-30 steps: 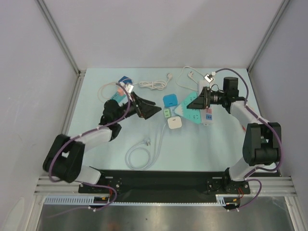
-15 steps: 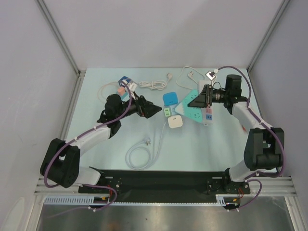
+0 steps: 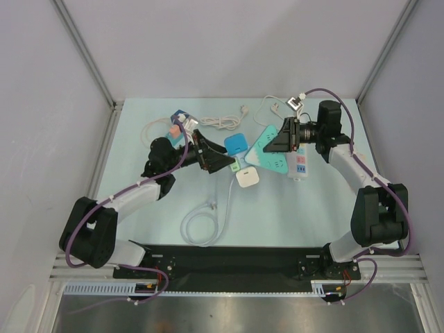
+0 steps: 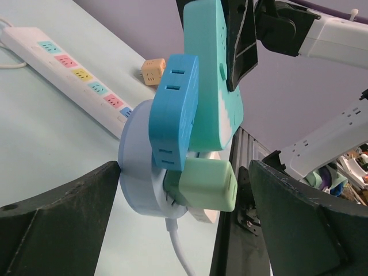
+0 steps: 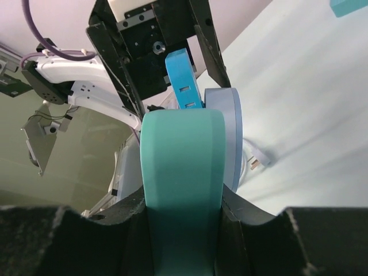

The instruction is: Pull the plug off the socket

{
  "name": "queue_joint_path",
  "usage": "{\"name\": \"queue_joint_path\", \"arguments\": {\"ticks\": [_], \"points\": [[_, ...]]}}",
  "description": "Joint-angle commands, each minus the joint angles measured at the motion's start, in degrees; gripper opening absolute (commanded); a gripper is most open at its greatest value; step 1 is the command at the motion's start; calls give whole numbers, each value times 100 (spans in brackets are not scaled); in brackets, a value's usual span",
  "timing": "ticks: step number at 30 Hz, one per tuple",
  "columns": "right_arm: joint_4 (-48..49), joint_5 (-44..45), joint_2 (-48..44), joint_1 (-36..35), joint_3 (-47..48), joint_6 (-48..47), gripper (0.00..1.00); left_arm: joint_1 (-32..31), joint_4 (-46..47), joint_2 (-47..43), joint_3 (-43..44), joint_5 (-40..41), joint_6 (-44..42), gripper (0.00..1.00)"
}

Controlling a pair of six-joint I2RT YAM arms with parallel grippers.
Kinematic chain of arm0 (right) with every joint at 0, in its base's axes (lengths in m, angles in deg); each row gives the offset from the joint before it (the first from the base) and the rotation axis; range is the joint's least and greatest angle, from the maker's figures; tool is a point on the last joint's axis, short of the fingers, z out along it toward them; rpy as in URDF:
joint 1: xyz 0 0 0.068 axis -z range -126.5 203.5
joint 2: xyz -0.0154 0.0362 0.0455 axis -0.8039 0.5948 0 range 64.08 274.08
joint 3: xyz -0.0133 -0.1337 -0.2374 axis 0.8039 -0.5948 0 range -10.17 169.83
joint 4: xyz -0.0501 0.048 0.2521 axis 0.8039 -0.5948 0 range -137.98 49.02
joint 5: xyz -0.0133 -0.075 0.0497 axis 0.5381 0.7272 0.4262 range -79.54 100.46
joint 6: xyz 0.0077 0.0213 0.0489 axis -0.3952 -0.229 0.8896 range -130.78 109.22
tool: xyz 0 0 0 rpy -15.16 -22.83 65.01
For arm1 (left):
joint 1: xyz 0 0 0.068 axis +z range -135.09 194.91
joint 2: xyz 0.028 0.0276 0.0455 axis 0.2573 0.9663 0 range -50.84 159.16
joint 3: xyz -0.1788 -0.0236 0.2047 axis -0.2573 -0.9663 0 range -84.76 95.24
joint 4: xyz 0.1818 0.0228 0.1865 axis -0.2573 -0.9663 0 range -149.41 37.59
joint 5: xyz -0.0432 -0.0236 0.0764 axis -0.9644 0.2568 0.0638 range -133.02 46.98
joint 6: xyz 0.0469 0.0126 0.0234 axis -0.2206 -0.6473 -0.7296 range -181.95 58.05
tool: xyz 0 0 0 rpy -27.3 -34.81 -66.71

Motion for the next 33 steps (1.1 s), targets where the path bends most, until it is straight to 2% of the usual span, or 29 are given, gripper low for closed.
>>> {"name": "queue_joint_path", "arguments": {"ticks": [1,16,19,22,25,26,27,28,29,30,33], "points": [[1008,-440,-334,-35,492,791,0,-21,146,-25,-30,-232,-9,99],[2634,-255,-54,-229,440,2039,0,-82,1481,282,-13,-768,1054,99],[3012,-211,25,-282,422,2294,0,-100,1630,361,14,-794,1213,97],[3398,-176,157,-282,431,2575,0,-126,1718,449,67,-864,1327,90],[3768,-176,263,-273,414,2769,0,-126,1894,520,102,-952,1467,66],[3899,-194,298,-273,396,2839,0,-118,1921,563,111,-961,1529,43],[3944,-202,298,-273,370,2848,0,-109,1947,581,119,-970,1555,33],[3996,-220,316,-264,335,2857,0,-91,1991,590,102,-927,1573,18],[4040,-264,307,-264,308,2866,0,-56,1991,590,93,-891,1573,9],[4076,-299,298,-255,291,2892,0,-30,1974,581,84,-856,1573,2],[4321,-440,193,-255,168,2971,0,111,1878,573,5,-628,1556,0]]}}
